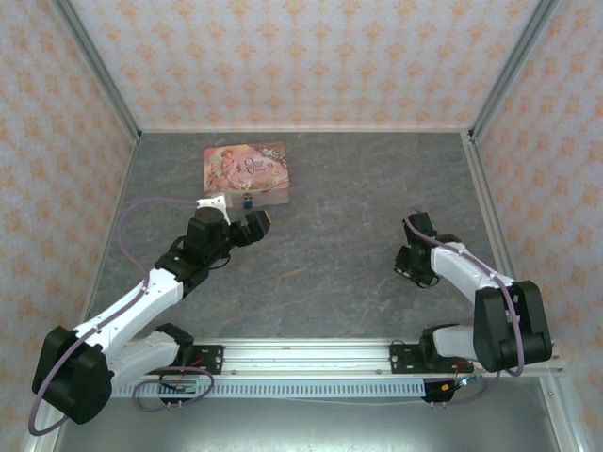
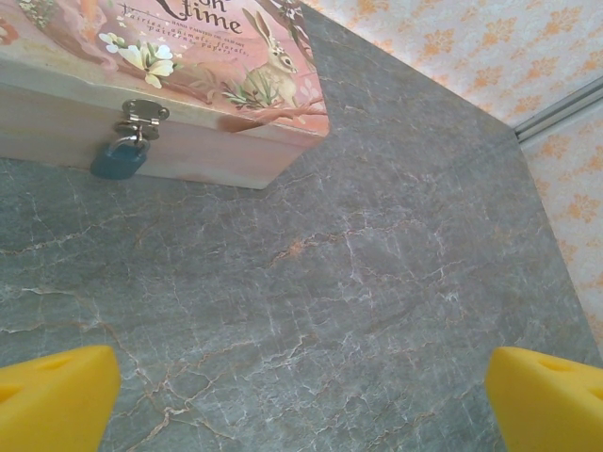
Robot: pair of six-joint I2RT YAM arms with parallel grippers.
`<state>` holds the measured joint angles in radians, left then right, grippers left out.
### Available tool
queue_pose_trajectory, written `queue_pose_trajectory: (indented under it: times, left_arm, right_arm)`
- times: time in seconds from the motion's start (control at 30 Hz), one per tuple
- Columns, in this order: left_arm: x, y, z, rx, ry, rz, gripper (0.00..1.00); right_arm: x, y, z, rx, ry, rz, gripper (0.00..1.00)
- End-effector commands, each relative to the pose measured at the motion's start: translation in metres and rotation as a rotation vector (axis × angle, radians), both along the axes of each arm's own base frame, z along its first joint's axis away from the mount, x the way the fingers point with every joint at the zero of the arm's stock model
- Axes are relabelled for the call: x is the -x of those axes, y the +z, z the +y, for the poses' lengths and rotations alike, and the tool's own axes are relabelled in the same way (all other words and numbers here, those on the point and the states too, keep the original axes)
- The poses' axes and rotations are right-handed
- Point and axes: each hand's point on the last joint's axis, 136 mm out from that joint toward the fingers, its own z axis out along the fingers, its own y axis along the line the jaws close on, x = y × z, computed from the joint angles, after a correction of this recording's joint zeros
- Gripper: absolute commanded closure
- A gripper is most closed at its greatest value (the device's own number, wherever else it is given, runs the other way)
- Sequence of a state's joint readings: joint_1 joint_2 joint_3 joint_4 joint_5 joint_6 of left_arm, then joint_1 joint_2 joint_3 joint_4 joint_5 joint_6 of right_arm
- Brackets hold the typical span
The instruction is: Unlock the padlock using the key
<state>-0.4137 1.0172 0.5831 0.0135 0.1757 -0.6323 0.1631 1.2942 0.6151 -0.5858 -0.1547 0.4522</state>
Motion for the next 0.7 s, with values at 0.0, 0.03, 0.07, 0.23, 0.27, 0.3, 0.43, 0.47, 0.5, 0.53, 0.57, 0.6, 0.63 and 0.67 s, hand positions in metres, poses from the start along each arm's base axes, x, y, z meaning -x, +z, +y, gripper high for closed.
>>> queue_pose_trajectory:
  times: [0.0, 0.03, 0.07, 0.23, 0.27, 0.3, 0.43, 0.47, 0.5, 0.53, 0.57, 0.6, 0.63, 0.67]
  left_arm:
    - [-0.003, 0.014, -0.001, 0.005, 0.009, -0.028, 0.0]
    - [-0.002, 0.014, -0.001, 0.004, 0.009, -0.028, 0.0]
    - [-0.002, 0.014, -0.001, 0.004, 0.009, -0.029, 0.0]
    - [-0.002, 0.013, 0.001, -0.004, 0.01, -0.028, 0.0]
    - [-0.001, 0.013, 0.0, -0.004, 0.008, -0.028, 0.0]
    - [-0.001, 0.013, 0.001, -0.006, 0.009, -0.026, 0.0]
    - [0.0, 0.014, 0.002, -0.015, 0.005, -0.034, 0.0]
    - [0.0, 0.015, 0.002, -0.017, 0.005, -0.039, 0.0]
    - [0.001, 0.016, 0.002, -0.018, 0.002, -0.043, 0.0]
    - [0.001, 0.018, 0.001, -0.017, -0.004, -0.05, 0.0]
    - [0.001, 0.02, 0.0, -0.016, -0.01, -0.057, 0.0]
    - [0.002, 0.023, -0.001, -0.009, -0.021, -0.07, 0.0]
    - [0.002, 0.026, -0.004, -0.002, -0.037, -0.082, 0.0]
    - [0.003, 0.03, -0.007, 0.007, -0.054, -0.097, 0.0]
  right_arm:
    - [-0.002, 0.001, 0.001, 0.009, 0.011, 0.005, 0.8]
    - [-0.002, 0.001, 0.001, 0.009, 0.01, 0.009, 0.81]
    - [-0.003, 0.001, 0.001, 0.01, 0.012, 0.009, 0.81]
    - [-0.003, -0.001, 0.004, 0.001, 0.02, 0.019, 0.9]
    - [-0.004, 0.0, 0.004, 0.0, 0.02, 0.016, 0.92]
    - [-0.004, 0.0, 0.004, 0.001, 0.02, 0.014, 0.94]
    - [-0.006, 0.002, 0.008, -0.027, 0.012, -0.01, 1.0]
    - [-0.007, 0.003, 0.01, -0.039, 0.01, -0.02, 1.0]
    - [-0.008, 0.004, 0.012, -0.055, 0.006, -0.029, 1.0]
    - [-0.01, 0.007, 0.015, -0.073, 0.001, -0.045, 1.0]
    - [-0.012, 0.009, 0.018, -0.091, -0.003, -0.059, 1.0]
    - [-0.015, 0.013, 0.022, -0.116, -0.009, -0.081, 1.0]
    - [-0.018, 0.018, 0.026, -0.147, -0.015, -0.104, 1.0]
    - [-0.022, 0.024, 0.03, -0.176, -0.02, -0.129, 1.0]
